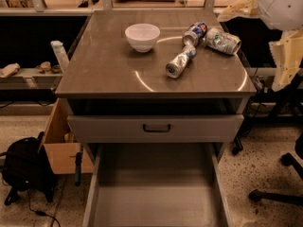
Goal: Place redbull can into middle drawer
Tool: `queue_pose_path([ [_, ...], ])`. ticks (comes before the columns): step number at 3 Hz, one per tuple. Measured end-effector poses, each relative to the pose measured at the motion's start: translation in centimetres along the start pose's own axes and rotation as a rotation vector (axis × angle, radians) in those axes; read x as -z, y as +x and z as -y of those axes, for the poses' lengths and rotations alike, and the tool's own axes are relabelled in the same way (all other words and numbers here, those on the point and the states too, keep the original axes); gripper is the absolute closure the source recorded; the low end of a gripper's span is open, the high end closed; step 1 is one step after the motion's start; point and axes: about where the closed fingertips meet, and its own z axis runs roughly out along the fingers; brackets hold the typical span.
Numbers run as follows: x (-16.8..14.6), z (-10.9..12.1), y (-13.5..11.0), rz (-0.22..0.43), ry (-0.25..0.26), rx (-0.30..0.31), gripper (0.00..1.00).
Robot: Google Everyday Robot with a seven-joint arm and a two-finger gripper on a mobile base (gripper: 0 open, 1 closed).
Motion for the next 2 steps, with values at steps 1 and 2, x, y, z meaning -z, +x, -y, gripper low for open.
queue_pose_path([
  [1,-0.7,2.62,0.09,0.002,0.051,0.045,0.0],
  [2,-0.71,3.15,0.07,0.001,0.071,0.046,0.0],
])
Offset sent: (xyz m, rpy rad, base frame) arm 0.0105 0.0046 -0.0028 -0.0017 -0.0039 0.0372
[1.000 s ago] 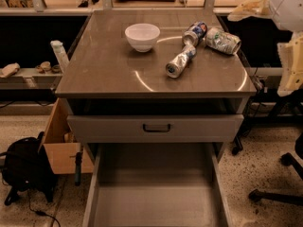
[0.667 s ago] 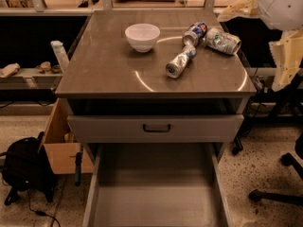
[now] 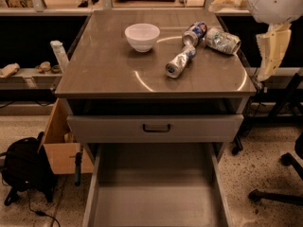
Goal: Place redbull can into middle drawer
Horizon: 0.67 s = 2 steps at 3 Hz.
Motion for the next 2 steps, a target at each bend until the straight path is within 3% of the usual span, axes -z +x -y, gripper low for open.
queue_pose_path([
  [2,-0.9,2.6,1.4,0.007,0.041,0.001,0.0],
])
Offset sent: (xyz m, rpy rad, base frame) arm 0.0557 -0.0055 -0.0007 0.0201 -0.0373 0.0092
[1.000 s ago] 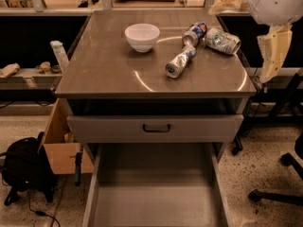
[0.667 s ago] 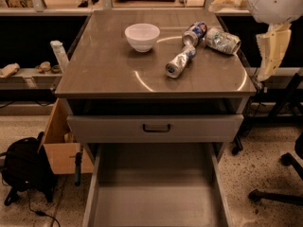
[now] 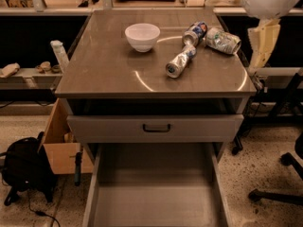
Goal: Place redbull can into middle drawer
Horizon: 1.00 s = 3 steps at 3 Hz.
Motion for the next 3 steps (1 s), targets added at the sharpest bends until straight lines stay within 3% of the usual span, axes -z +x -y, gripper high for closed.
queue_pose_path([
  [1,-0.9,2.4,2.4,-0.006,0.017,0.017,0.0],
  [3,-3.8,5.1,6.9,0.017,0.045,-0.013,0.0],
])
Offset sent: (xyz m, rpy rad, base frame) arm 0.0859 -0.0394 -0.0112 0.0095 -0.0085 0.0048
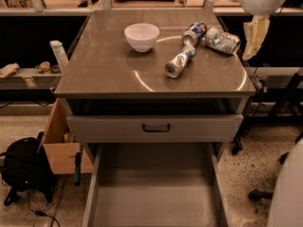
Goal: Place redbull can into middle drawer
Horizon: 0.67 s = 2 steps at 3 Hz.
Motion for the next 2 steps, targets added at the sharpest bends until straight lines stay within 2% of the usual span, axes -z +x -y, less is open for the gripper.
queue_pose_path([
  [1,-3.2,1.7,0.6,0.053,-0.009,0.042,0.0],
  [2,-5.2,2.9,0.1,0.084,-0.021,0.095,0.0],
])
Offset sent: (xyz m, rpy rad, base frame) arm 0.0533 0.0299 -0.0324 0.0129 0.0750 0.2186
